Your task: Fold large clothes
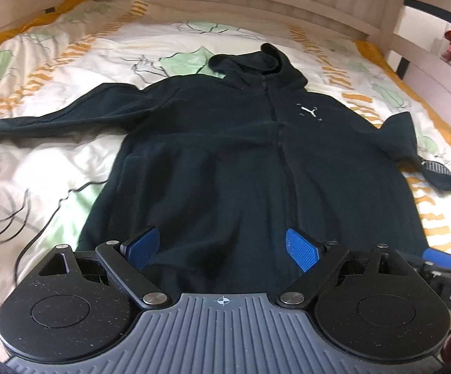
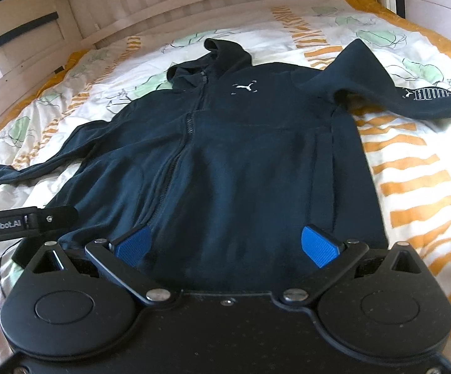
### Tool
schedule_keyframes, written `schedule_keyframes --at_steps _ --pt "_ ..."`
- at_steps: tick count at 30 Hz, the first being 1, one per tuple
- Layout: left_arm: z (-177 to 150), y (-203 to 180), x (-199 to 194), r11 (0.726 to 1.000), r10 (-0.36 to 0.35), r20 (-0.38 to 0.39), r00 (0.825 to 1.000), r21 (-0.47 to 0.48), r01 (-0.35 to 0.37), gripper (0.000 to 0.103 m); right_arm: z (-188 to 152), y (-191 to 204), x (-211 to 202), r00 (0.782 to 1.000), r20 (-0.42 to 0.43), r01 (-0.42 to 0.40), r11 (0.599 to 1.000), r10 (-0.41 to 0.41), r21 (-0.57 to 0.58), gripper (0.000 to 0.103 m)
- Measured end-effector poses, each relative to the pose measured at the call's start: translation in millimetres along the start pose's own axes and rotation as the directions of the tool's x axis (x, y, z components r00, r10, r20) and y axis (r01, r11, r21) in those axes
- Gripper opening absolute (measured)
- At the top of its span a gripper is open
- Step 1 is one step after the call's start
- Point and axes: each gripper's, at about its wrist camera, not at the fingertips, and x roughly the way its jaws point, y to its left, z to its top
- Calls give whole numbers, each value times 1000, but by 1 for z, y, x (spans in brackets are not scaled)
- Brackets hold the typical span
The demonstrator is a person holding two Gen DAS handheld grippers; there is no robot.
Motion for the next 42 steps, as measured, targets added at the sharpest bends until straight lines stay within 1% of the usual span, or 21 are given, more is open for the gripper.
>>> schedule_keyframes --at_steps 5,9,13,17,21,27,31,37,40,42 --pt "21 -13 18 998 22 16 1000 59 -23 89 27 -23 3 999 23 35 999 -35 7 102" --pt "42 -26 33 995 19 25 1000 94 -21 89 56 -49 4 995 47 83 996 -84 27 102" --pt "58 -40 45 991 5 38 999 133 -10 89 78 -72 6 990 66 122 990 -126 65 102" --pt "69 -56 57 984 -9 35 999 177 3 89 91 -90 10 984 63 159 983 -165 92 102" --pt "75 -73 71 976 -15 14 1000 220 11 89 100 -110 12 982 55 170 977 -178 126 102" --pt "85 -95 90 969 -48 -13 999 242 50 89 113 -143 12 979 28 192 966 -200 173 102" --pt "92 -111 103 964 -64 -24 998 257 68 89 124 -165 9 967 32 243 954 -253 177 102" --pt "101 -133 121 952 -81 -33 996 294 88 89 144 -212 2 951 40 289 926 -307 242 102" --pt "104 -142 131 947 -88 -36 995 308 95 89 156 -245 -4 938 43 318 904 -344 288 102" --pt "106 -147 138 944 -93 -42 995 314 101 89 164 -270 -10 923 41 349 880 -381 321 102"
